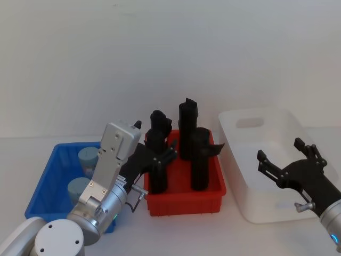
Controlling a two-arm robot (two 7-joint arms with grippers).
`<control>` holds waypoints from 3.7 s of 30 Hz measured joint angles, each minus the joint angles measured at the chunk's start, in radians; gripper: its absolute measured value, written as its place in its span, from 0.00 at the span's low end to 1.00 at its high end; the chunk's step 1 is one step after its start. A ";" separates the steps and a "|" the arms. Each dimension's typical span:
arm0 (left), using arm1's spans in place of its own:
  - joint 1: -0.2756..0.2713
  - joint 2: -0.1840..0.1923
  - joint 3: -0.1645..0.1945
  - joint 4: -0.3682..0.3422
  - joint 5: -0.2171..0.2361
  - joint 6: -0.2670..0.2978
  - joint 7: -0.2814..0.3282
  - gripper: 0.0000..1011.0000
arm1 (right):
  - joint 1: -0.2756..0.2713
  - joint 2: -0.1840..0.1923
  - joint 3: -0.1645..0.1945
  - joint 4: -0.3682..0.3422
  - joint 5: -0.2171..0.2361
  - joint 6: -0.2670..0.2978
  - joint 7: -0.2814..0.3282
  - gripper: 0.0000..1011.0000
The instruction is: Pick the cotton swabs from the blue box and place them into the white box.
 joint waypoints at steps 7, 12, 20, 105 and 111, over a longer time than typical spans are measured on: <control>0.000 0.000 0.000 0.000 0.000 0.000 0.000 0.99 | 0.000 0.000 0.000 0.000 0.000 0.000 0.000 0.99; 0.000 0.000 0.000 0.000 0.000 0.000 0.000 0.99 | 0.000 0.000 0.000 0.000 0.000 0.000 0.000 0.99; 0.000 0.000 0.000 0.000 0.000 0.000 0.000 0.99 | 0.000 0.000 0.000 0.000 0.000 0.000 0.000 0.99; 0.000 0.000 0.000 0.000 0.000 0.000 0.000 0.99 | 0.000 0.000 0.000 0.000 0.000 0.000 0.000 0.99; 0.000 0.000 0.000 0.000 0.000 0.000 0.000 0.99 | 0.006 -0.003 0.000 0.000 -0.001 0.005 0.004 0.99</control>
